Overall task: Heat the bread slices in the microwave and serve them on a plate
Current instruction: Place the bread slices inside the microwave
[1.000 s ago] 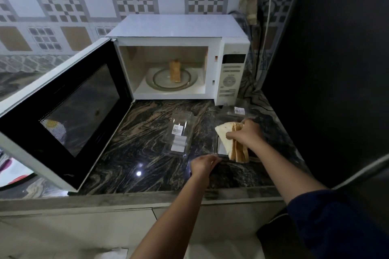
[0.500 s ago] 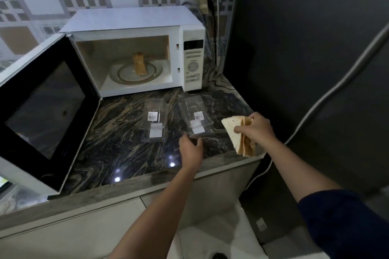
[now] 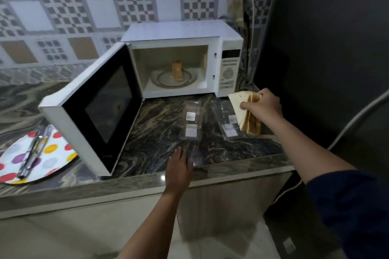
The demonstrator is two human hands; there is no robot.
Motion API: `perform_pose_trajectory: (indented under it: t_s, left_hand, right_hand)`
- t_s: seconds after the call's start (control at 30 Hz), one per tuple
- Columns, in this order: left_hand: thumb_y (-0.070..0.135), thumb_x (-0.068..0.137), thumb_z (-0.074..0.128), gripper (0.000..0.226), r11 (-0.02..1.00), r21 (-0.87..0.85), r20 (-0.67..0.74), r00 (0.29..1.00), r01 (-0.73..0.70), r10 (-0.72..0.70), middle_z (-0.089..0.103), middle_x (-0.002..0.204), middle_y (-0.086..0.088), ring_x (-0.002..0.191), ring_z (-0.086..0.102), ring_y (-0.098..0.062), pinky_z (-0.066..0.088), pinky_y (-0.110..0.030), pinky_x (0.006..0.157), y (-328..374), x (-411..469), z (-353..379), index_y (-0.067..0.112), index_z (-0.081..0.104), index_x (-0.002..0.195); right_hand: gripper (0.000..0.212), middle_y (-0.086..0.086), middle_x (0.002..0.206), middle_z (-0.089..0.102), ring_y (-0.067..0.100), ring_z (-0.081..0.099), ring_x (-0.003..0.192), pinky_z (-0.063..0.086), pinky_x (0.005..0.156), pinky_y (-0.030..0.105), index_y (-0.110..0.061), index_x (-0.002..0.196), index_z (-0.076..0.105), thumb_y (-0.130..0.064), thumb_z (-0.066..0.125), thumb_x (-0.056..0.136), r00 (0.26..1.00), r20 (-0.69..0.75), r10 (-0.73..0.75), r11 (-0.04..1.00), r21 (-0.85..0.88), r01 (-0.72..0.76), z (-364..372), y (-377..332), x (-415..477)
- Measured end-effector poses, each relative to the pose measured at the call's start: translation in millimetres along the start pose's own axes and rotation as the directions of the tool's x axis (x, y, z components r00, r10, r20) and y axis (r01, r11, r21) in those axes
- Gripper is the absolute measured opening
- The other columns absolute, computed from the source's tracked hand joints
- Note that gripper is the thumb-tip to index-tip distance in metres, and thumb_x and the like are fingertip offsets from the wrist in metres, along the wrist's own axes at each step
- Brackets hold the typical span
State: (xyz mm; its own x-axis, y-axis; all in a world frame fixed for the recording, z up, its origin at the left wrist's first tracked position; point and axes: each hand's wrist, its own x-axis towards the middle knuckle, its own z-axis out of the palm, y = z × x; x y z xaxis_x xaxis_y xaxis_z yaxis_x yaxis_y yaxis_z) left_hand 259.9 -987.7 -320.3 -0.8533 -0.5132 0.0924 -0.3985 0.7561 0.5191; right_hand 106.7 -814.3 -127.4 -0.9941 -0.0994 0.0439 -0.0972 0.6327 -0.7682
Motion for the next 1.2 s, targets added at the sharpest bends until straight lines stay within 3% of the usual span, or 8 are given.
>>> perform_pose_trajectory:
  t_s: [0.37,0.57,0.67,0.8,0.87,1.0,1.1,1.2]
  left_hand:
    - [0.036,0.099,0.032,0.059,0.981,0.082,-0.015,0.984,0.177,-0.177,0.007,0.159,-0.008,0.147,0.006,-0.019,0.001,-0.029,0.118,-62.2,69.4,-32.8,0.008,0.015,0.149]
    - [0.041,0.098,0.032,0.06,0.981,0.123,0.003,0.989,0.147,-0.149,0.011,0.159,-0.005,0.145,0.016,-0.019,0.012,-0.026,0.116,-76.7,154.9,-35.5,0.013,0.018,0.149]
    - [0.041,0.099,0.029,0.058,0.98,0.176,0.036,0.994,0.096,-0.104,0.008,0.159,-0.004,0.147,0.009,-0.016,0.007,-0.027,0.117,-81.2,193.7,-37.6,0.015,0.016,0.15]
    - [0.042,0.099,0.026,0.059,0.981,0.187,0.07,0.996,0.045,-0.059,0.004,0.159,-0.002,0.147,0.002,-0.014,0.001,-0.026,0.117,-87.1,236.1,-36.2,0.017,0.012,0.15]
    - [0.045,0.099,0.024,0.06,0.981,0.189,0.075,0.996,0.03,-0.045,0.005,0.159,-0.003,0.147,0.003,-0.015,0.0,-0.025,0.116,-88.9,250.6,-33.9,0.017,0.012,0.15]
    - [0.057,0.08,-0.002,0.082,0.981,0.191,0.025,0.999,0.021,-0.026,0.01,0.159,-0.002,0.147,0.006,-0.015,-0.005,-0.021,0.11,-88.0,262.2,-27.5,0.017,0.013,0.15]
    - [0.055,0.079,-0.003,0.082,0.979,0.203,-0.012,1.0,0.03,-0.029,0.01,0.159,-0.001,0.147,0.006,-0.014,-0.006,-0.021,0.11,-88.1,261.6,-23.9,0.018,0.013,0.15]
    - [0.051,0.085,0.006,0.073,0.978,0.206,-0.025,0.999,0.042,-0.038,0.014,0.158,-0.002,0.147,0.01,-0.016,-0.005,-0.023,0.111,-89.1,261.7,-21.4,0.017,0.017,0.149]
  right_hand:
    - [0.059,0.009,0.117,0.055,0.029,0.057,0.101,0.043,0.072,0.029,-0.014,0.117,0.048,-0.036,0.073,0.069,0.95,0.209,-0.233,0.962,-0.097,0.257,120.5,-105.5,62.0]
    - [0.057,0.008,0.115,0.055,0.024,0.054,0.093,0.043,0.069,0.028,-0.015,0.116,0.048,-0.037,0.073,0.07,0.921,0.287,-0.262,0.949,-0.099,0.3,192.3,-152.6,135.3]
    - [0.064,0.01,0.119,0.053,0.026,0.057,0.1,0.05,0.073,0.031,-0.013,0.124,0.046,-0.038,0.073,0.072,0.924,0.299,-0.238,0.954,-0.107,0.28,230.3,-171.7,170.4]
    - [0.049,0.009,0.122,0.057,0.022,0.062,0.091,0.045,0.064,0.026,-0.01,0.116,0.058,-0.039,0.067,0.077,0.922,0.346,-0.172,0.959,-0.156,0.237,277.1,-189.9,209.7]
    - [0.047,0.01,0.133,0.052,0.022,0.062,0.096,0.045,0.066,0.026,-0.009,0.123,0.054,-0.037,0.057,0.086,0.925,0.37,-0.085,0.985,-0.108,0.133,298.0,-193.9,222.1]
    - [0.049,0.016,0.134,0.049,0.03,0.052,0.119,0.044,0.101,0.034,-0.005,0.137,0.038,-0.036,0.037,0.099,0.899,0.431,0.084,0.937,0.274,-0.218,327.4,-194.4,221.4]
    - [0.055,0.012,0.142,0.039,0.028,0.042,0.128,0.035,0.107,0.032,-0.01,0.144,0.025,-0.035,0.043,0.098,0.904,0.425,0.04,0.946,0.276,-0.171,335.6,-186.0,229.5]
    - [0.047,0.012,0.135,0.042,0.026,0.042,0.124,0.035,0.098,0.03,-0.011,0.135,0.034,-0.03,0.049,0.095,0.885,0.465,0.012,0.981,0.167,-0.101,344.0,-185.4,241.1]
